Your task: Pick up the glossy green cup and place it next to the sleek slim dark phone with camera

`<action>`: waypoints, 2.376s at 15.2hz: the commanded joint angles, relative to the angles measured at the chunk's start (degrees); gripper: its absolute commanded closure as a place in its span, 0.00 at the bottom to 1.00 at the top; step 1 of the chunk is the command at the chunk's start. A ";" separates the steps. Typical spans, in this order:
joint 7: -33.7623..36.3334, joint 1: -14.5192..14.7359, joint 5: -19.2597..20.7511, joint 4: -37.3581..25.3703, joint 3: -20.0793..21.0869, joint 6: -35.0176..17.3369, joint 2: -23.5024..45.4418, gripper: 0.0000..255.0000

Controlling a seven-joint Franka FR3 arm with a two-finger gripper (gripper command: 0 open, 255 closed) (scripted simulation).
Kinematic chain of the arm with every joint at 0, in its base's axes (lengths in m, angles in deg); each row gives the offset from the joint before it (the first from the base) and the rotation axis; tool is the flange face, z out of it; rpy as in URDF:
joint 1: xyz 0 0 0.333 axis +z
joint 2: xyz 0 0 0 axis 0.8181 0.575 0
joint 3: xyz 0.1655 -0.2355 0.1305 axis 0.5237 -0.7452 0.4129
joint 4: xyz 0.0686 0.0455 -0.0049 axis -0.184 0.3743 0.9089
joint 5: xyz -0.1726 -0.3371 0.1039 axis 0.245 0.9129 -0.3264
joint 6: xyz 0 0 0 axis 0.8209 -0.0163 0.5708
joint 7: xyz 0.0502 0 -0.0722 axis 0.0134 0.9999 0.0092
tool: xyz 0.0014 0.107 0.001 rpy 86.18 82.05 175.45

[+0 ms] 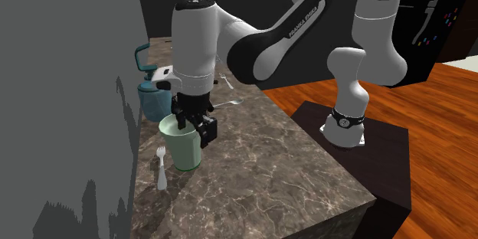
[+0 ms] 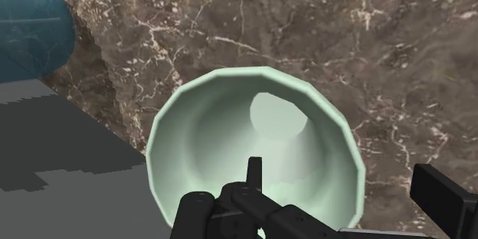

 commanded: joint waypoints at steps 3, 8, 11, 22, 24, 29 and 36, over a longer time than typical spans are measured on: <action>-0.07 -0.14 -0.11 0.50 0.01 -1.02 0.50 0.00; -0.07 -0.14 -0.11 0.50 0.01 -1.01 0.50 0.00; -0.07 -0.14 -0.11 0.50 0.01 -1.01 0.50 1.00; -0.23 0.01 0.15 -0.88 -0.11 1.65 -0.84 1.00; -0.33 0.07 0.26 -1.68 -0.16 3.01 -1.43 1.00; -0.60 0.20 0.48 -3.86 -0.25 6.44 -2.75 1.00; -1.08 0.32 0.66 -7.51 -0.34 11.38 -4.12 1.00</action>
